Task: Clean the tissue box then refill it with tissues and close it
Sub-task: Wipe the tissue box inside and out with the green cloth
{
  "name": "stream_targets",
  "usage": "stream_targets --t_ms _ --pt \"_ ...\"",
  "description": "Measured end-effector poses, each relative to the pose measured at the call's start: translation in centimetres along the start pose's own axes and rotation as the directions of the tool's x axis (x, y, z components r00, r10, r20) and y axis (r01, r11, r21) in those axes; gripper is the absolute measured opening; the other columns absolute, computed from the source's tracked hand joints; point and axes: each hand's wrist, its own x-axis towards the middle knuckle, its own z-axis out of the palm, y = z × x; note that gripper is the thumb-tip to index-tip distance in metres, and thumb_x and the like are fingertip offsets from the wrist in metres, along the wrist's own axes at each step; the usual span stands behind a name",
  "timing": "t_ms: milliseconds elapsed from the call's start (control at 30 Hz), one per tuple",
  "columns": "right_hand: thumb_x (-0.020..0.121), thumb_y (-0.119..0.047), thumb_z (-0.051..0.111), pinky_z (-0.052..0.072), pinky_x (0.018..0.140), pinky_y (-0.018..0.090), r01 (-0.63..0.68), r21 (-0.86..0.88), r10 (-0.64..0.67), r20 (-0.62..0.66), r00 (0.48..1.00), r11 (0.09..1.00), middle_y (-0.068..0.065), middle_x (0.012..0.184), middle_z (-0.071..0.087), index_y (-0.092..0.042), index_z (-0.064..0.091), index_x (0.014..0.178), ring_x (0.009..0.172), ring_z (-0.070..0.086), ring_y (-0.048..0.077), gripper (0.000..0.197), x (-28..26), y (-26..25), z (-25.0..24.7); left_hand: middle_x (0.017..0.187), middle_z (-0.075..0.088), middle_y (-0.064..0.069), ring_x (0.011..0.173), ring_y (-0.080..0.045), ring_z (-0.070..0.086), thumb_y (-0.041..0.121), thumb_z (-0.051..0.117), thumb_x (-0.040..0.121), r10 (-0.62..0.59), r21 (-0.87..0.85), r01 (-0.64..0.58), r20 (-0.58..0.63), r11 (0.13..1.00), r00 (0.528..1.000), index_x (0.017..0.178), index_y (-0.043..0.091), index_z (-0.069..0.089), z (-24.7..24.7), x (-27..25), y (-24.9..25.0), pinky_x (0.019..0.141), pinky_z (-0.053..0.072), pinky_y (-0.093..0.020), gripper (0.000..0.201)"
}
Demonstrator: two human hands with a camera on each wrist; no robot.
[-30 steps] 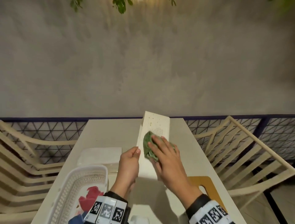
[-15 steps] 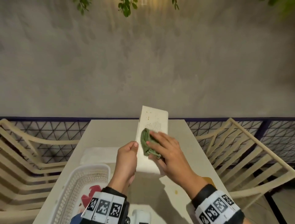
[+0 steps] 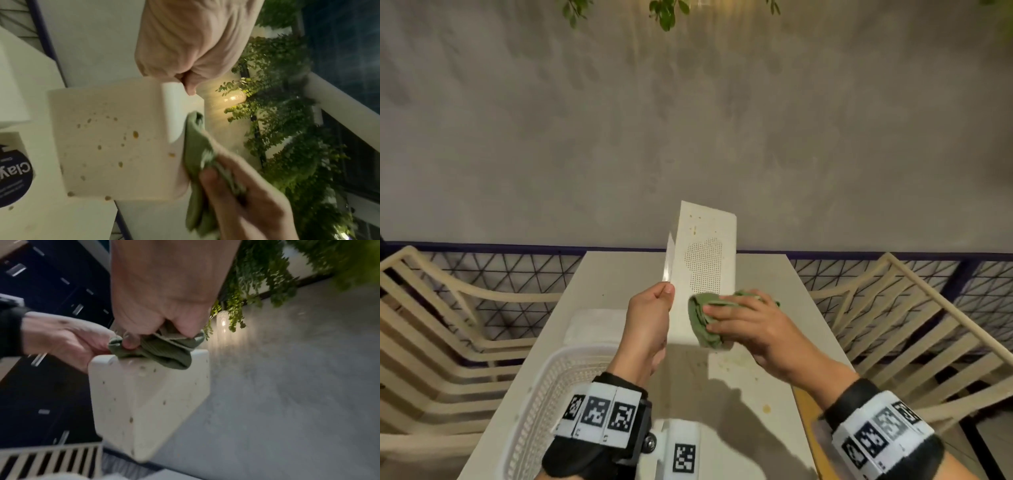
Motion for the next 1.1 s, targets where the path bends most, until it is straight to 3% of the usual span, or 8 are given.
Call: stream_targets --t_ms 233,367,567,667,800,933,1033,1100 --pt "0.087 -0.018 0.054 0.034 0.099 0.043 0.037 -0.010 -0.037 0.074 0.997 0.999 -0.005 0.123 0.064 -0.019 0.068 0.107 0.119 0.052 0.017 0.024 -0.4 0.9 -0.4 0.048 0.055 0.007 0.045 -0.005 0.050 0.009 0.040 0.097 -0.015 0.009 0.014 0.025 1.000 1.000 0.067 0.007 0.056 -0.3 -0.4 0.0 0.047 0.042 -0.015 0.033" --pt "0.097 -0.029 0.041 0.029 0.099 0.037 0.100 0.011 -0.101 0.108 0.989 0.995 -0.003 0.122 0.065 -0.019 0.069 0.104 0.119 0.050 0.018 0.032 0.8 -1.0 1.8 0.065 0.053 -0.003 0.060 -0.013 0.047 0.009 0.042 0.096 -0.027 0.012 0.027 -0.019 1.000 0.999 0.072 0.007 0.058 -0.1 -0.1 -0.1 0.059 0.041 -0.024 0.029" --pt "0.087 -0.017 0.053 0.034 0.096 0.043 0.042 -0.042 -0.039 0.071 0.997 0.998 -0.004 0.120 0.066 -0.017 0.071 0.102 0.117 0.051 0.017 0.024 0.5 0.4 0.3 0.077 0.065 -0.009 0.068 -0.018 0.059 0.008 0.041 0.096 -0.058 0.023 0.060 -0.056 0.998 0.997 0.079 0.005 0.064 0.0 0.1 -0.2 0.066 0.049 -0.027 0.028" --pt "0.085 -0.011 0.049 0.027 0.099 0.037 0.181 -0.067 -0.169 0.150 0.974 0.981 -0.003 0.119 0.067 -0.016 0.072 0.102 0.117 0.048 0.019 0.029 0.4 -0.9 2.2 0.085 0.063 -0.013 0.075 -0.022 0.058 0.009 0.043 0.096 -0.124 0.024 0.125 -0.059 0.992 0.991 0.090 0.000 0.064 0.1 0.1 -0.4 0.070 0.050 -0.030 0.023" --pt "0.087 -0.014 0.050 0.030 0.097 0.037 0.068 -0.115 -0.055 0.113 0.992 0.991 -0.005 0.123 0.064 -0.019 0.070 0.105 0.115 0.054 0.021 0.027 -1.3 1.5 -0.2 0.079 0.064 -0.004 0.073 -0.013 0.058 0.006 0.041 0.096 -0.102 0.009 0.103 -0.071 0.995 0.992 0.077 0.010 0.062 -0.1 0.1 -0.3 0.059 0.050 -0.011 0.029" --pt "0.084 -0.010 0.046 0.028 0.095 0.037 0.173 -0.071 -0.153 0.232 0.961 0.982 -0.004 0.122 0.065 -0.017 0.070 0.103 0.115 0.048 0.020 0.032 0.1 -1.1 2.7 0.086 0.066 -0.016 0.073 -0.024 0.061 0.008 0.041 0.097 -0.182 0.039 0.185 -0.056 0.982 0.982 0.081 0.005 0.063 0.6 -0.1 -1.0 0.071 0.054 -0.032 0.028" --pt "0.090 -0.019 0.049 0.040 0.093 0.045 0.047 -0.015 -0.044 0.154 0.987 0.999 -0.006 0.125 0.063 -0.022 0.066 0.108 0.115 0.053 0.021 0.025 -2.0 1.1 0.9 0.104 0.067 -0.019 0.093 -0.028 0.061 0.009 0.043 0.096 -0.170 0.030 0.173 -0.086 0.984 0.982 0.102 0.000 0.064 0.2 -0.1 -1.2 0.095 0.048 -0.044 0.024" --pt "0.091 -0.024 0.049 0.042 0.089 0.045 -0.013 -0.004 0.013 0.135 0.991 1.000 -0.005 0.124 0.064 -0.023 0.065 0.107 0.109 0.055 0.021 0.022 -1.9 0.4 1.2 0.100 0.067 -0.017 0.091 -0.026 0.061 0.010 0.043 0.096 -0.150 0.052 0.155 -0.084 0.987 0.985 0.096 0.002 0.066 0.3 -0.1 -1.2 0.095 0.047 -0.044 0.024"
